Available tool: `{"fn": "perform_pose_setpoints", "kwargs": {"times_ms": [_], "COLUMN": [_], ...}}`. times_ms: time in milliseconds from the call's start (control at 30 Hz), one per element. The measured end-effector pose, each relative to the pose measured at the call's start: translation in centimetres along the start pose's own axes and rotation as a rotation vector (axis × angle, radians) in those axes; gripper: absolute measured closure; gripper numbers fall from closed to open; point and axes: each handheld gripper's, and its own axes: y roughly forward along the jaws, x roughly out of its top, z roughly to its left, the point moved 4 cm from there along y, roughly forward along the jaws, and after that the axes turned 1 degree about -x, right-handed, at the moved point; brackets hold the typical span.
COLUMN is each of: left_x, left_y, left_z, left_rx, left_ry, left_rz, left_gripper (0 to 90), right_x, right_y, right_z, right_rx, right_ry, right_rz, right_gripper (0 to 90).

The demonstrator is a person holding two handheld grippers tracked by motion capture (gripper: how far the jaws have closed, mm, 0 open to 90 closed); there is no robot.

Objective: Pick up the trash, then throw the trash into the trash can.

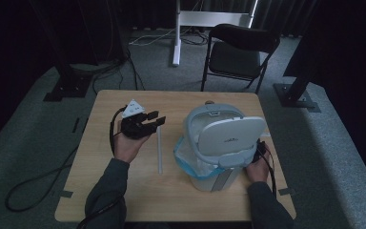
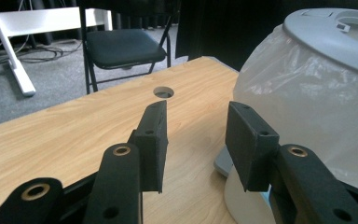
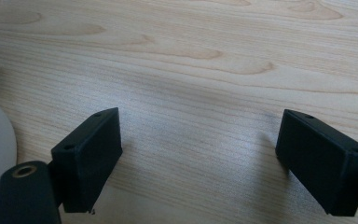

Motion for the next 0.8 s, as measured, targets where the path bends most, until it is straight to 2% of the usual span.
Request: {"fn": "perform_pose_setpoints", "kwargs": {"times_ms": [167,400,800], "left_x": [-0.5,-1.5,-4.4], "left_y": [0.2,0.3,1.1], "left_z": [0.2,0.4,0.4], "left_rx": [0.012,0.054,0.083], "left_ry": [-0.005,-0.003,-0.018], "left_rz": [0.011,0.026,0.068], "left_gripper": [57.9,55.0,49.9], "right_x": [0.0,0.0,0.0], "right_y": [0.0,0.0,0.0], "right_z": [0.0,0.0,0.0], "right_rx": [0.0,0.0,0.0], "right_ry": [0.0,0.0,0.0], "right_rz": [0.0,0.0,0.0], "right_gripper": [13.3,13.3,13.3]}}
